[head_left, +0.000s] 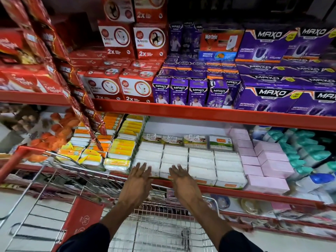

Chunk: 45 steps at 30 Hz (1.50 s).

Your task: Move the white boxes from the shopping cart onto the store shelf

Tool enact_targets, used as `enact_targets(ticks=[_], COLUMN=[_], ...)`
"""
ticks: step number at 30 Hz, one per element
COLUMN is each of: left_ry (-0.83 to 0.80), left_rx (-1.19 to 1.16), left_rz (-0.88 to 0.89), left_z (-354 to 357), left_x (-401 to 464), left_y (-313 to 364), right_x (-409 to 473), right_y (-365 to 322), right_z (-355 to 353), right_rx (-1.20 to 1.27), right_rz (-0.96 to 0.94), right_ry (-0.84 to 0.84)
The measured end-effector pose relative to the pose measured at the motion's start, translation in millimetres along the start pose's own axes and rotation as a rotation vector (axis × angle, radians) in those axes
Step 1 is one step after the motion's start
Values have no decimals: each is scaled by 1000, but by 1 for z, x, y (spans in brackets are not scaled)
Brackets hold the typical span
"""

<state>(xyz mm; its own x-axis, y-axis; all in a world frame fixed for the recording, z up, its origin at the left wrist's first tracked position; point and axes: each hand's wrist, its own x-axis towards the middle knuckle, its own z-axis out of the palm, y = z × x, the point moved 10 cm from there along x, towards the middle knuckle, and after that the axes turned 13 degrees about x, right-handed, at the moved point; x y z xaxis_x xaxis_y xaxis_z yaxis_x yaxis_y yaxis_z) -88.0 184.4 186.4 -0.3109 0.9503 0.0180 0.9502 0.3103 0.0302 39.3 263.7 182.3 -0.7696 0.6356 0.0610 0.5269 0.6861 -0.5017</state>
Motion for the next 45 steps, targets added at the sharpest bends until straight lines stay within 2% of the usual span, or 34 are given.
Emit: enact_targets(ticks=[8, 14, 18, 26, 36, 40, 45], left_ry=[-1, 33, 56, 41, 67, 42, -19], left_rx=[-21, 77, 131, 162, 108, 126, 151], left_rz=[37, 113, 194, 212, 383, 432, 424], left_z=[5, 5, 14, 15, 9, 16, 27], left_x=[-2, -3, -11, -11, 2, 7, 12], left_y=[-4, 1, 7, 14, 118, 156, 175], right_x=[1, -9, -16, -17, -73, -91, -98], right_y=[1, -15, -20, -14, 68, 99, 120], right_z=[5, 0, 21, 18, -56, -73, -74], right_rx=[10, 16, -31, -53, -29, -62, -65], right_rz=[60, 10, -17, -19, 190, 293, 323], right_ry=[8, 36, -27, -32, 147, 147, 114])
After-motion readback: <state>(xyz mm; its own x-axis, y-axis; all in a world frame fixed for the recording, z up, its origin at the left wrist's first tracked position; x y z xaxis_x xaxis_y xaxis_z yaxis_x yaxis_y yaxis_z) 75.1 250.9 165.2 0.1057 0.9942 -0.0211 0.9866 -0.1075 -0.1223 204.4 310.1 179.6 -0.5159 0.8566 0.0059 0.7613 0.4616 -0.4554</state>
